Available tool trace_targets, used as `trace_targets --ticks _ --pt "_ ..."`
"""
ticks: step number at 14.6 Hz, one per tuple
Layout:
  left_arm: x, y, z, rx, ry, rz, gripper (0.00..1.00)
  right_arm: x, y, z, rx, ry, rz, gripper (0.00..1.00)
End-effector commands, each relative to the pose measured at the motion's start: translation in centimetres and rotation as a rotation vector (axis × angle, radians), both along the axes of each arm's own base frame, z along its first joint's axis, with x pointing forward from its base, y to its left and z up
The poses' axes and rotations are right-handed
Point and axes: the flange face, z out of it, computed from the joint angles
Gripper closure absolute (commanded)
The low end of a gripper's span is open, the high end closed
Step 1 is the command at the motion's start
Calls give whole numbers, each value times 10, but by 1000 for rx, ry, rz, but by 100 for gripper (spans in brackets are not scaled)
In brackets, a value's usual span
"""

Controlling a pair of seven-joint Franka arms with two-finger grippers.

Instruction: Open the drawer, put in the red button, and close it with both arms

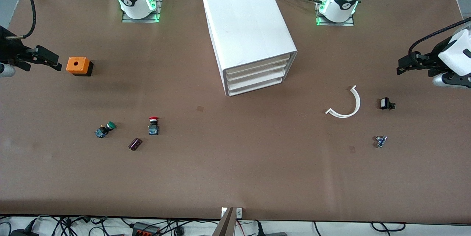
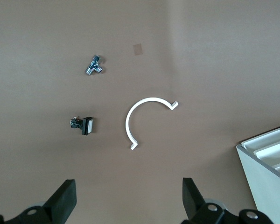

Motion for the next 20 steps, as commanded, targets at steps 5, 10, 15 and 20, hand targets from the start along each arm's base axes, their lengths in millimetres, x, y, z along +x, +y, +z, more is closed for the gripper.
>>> trace_targets --ticks 5,10,15,20 --pt "3 2 6 2 3 -8 0 3 -5 4 2 -4 8 0" --pt "3 2 7 -2 3 -2 0 6 -5 -10 1 25 6 0" --pt "1 -25 -20 -29 130 -61 0 25 -5 -50 8 81 2 0" --pt "10 -82 -78 -287 276 -194 0 52 32 -100 6 100 47 0"
